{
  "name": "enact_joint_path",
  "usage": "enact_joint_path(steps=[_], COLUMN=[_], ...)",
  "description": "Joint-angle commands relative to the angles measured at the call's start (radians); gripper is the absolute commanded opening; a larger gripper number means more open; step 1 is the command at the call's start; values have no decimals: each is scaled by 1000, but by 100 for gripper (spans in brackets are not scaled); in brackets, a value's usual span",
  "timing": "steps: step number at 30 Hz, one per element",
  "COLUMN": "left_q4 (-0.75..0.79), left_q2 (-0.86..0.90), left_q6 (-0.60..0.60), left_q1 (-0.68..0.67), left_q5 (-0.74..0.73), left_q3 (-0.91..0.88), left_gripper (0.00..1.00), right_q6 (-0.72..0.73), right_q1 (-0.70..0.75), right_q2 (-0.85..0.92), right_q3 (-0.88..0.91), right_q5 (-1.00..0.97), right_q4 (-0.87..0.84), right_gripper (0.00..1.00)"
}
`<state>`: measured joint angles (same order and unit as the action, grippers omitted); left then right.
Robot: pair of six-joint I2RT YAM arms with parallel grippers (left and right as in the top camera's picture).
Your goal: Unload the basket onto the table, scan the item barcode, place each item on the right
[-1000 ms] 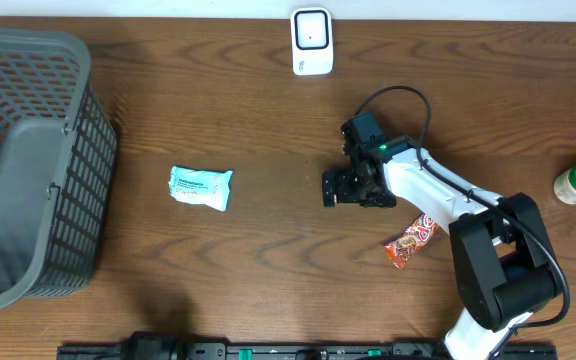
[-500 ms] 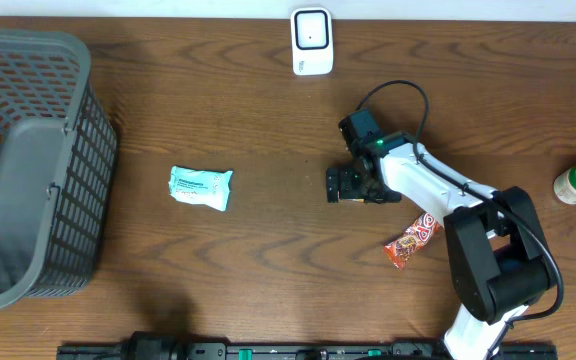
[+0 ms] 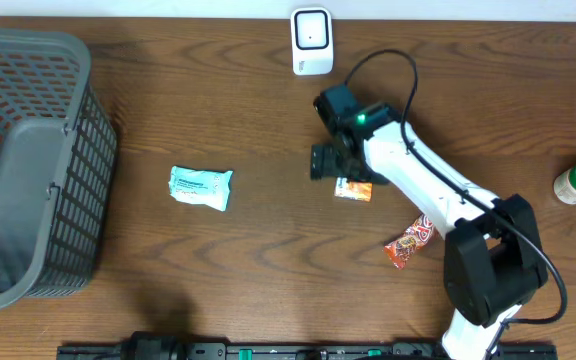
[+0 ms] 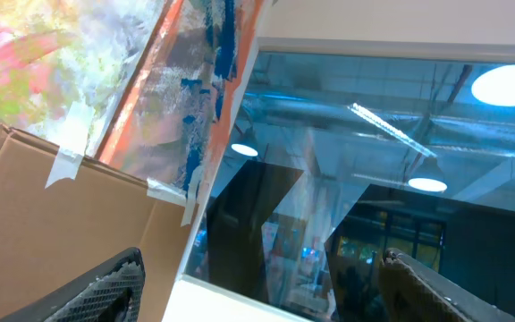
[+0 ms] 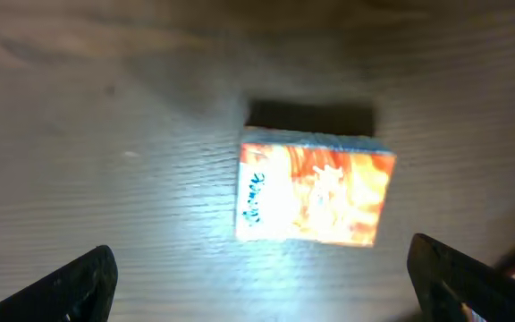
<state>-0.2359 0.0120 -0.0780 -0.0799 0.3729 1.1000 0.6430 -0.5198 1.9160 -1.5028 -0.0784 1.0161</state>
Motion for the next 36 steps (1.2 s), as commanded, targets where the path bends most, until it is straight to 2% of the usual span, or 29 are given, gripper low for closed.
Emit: enact_joint_path(steps=[1,4,9,15,22,31,36], left_q4=[2,2,3,2,2,2,2], left_q2=[-8,-8,-8,-8,-8,-8,-8], left_q6=[2,2,2,2,2,2,2], left_q1=[3,3,3,3,3,3,3], left_q5=[6,6,6,6,6,6,6], left_q3=[12,12,12,12,12,12,12], left_gripper=[84,84,84,84,84,84,84], right_q6=[156,151,47,32,29,-95,-106], right_q1=[10,29,43,43,43,43,43], right_q2=[1,26,117,198,209,210,210], right_q3=[-23,-20,-20,-20,-20,-20,-18], right_q5=[-37,-38,-6,-10,-27,-24,-24], right_q4=[24,8,-5,2,0,-2,4], right_gripper=[99,99,99,99,99,99,99])
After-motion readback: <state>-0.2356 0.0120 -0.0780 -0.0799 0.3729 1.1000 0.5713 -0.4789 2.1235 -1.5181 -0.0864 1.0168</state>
